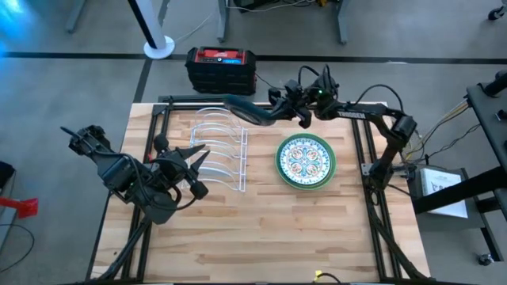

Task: Sort dishes
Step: Put the dark blue plate in the dish rack

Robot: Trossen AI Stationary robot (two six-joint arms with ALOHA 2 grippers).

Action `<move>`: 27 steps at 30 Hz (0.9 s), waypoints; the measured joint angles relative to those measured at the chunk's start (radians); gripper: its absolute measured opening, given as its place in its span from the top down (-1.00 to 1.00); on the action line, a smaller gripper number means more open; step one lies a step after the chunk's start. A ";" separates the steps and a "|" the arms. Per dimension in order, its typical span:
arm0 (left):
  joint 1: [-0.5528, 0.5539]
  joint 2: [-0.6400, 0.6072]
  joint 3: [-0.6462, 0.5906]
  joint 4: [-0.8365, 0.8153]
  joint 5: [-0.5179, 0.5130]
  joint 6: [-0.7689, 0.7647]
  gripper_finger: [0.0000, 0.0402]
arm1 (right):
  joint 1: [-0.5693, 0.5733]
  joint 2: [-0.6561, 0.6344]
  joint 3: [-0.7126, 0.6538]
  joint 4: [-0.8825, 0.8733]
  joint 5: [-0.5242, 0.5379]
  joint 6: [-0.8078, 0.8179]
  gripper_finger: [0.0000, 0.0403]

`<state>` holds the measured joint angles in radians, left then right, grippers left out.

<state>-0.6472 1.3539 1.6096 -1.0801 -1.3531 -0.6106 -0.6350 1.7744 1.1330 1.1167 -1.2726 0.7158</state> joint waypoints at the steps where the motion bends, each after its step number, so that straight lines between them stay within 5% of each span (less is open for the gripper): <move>1: 0.000 -0.004 0.000 0.000 0.000 0.000 0.62 | 0.000 0.013 0.016 0.001 -0.016 0.000 1.00; 27: 0.000 -0.082 0.000 0.002 0.001 0.025 0.62 | 0.002 0.282 0.299 0.019 -0.029 0.128 1.00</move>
<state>-0.6472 1.2716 1.6096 -1.0786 -1.3521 -0.5856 -0.6331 2.0560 1.4319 1.1357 -1.3014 0.8439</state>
